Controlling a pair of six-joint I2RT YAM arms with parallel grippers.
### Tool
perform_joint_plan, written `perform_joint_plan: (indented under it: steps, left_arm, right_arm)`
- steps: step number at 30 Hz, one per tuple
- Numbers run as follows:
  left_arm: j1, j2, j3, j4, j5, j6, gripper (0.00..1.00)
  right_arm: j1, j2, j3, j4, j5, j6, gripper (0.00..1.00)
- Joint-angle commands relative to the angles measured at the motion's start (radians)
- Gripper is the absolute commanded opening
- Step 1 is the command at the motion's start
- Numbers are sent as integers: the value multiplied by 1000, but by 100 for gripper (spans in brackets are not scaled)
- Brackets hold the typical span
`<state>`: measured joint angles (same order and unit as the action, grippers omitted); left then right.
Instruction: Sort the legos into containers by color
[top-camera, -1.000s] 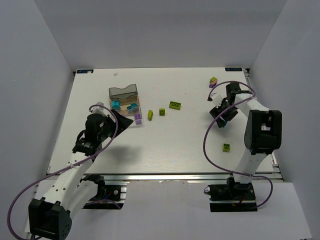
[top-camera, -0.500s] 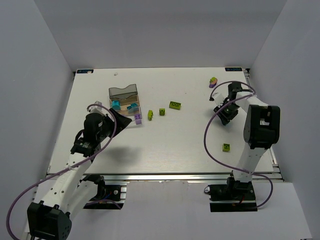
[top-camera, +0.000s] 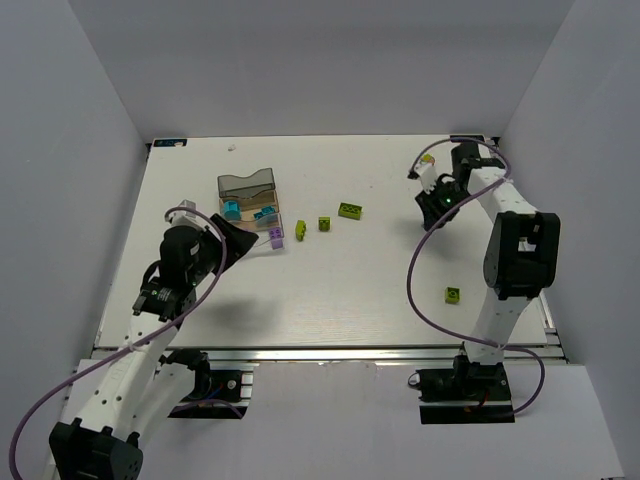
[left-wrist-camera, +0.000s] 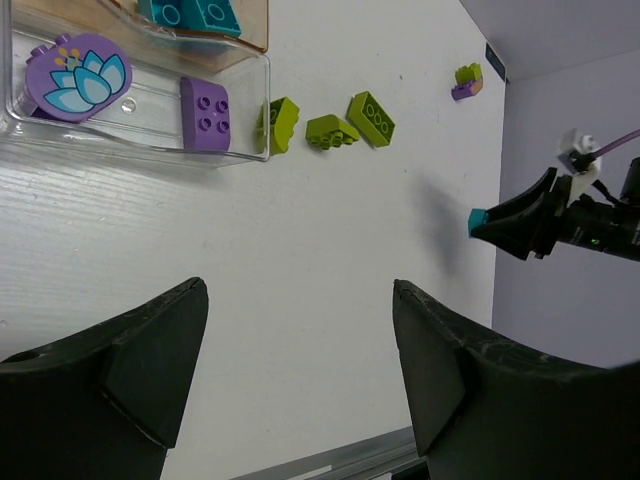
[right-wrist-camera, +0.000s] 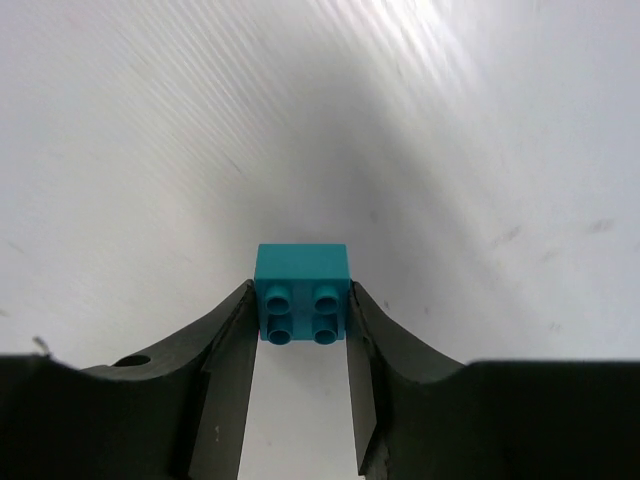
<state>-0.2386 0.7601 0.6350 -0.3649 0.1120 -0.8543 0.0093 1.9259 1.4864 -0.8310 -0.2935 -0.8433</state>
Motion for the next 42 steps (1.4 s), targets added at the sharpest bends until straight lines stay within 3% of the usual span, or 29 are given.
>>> perform_joint_plan:
  steps: [1, 6, 11, 16, 20, 27, 36, 39, 40, 42]
  left_arm:
    - [4, -31, 89, -46, -46, 12, 84]
    - [2, -38, 149, -92, -81, 23, 84]
    - [2, -85, 157, -126, -98, 1, 84]
    - [4, -131, 141, -155, -144, -26, 84]
    - [2, -156, 138, -184, -161, -32, 84]
    - [2, -196, 106, -198, -173, -60, 84]
    - [2, -171, 91, -184, -169, -58, 84]
    - [2, -160, 95, -180, -166, -57, 84]
    - [2, -159, 95, -180, -164, -57, 84]
    - [2, -159, 97, -181, -166, -57, 84]
  right_arm:
    - [113, -83, 113, -89, -260, 25, 0]
    - [306, -87, 189, 5, -413, 107, 0]
    - [497, 8, 363, 220, -435, 301, 0]
    - [638, 177, 554, 351, -357, 436, 0]
    - [707, 300, 662, 544, -188, 573, 0]
    - [747, 419, 695, 704, -30, 658, 0]
    - [773, 504, 703, 773, 36, 630, 21]
    - [776, 519, 700, 777, 40, 619, 40]
    - [775, 521, 701, 779, 43, 618, 51]
    - [775, 527, 701, 782, 45, 607, 57]
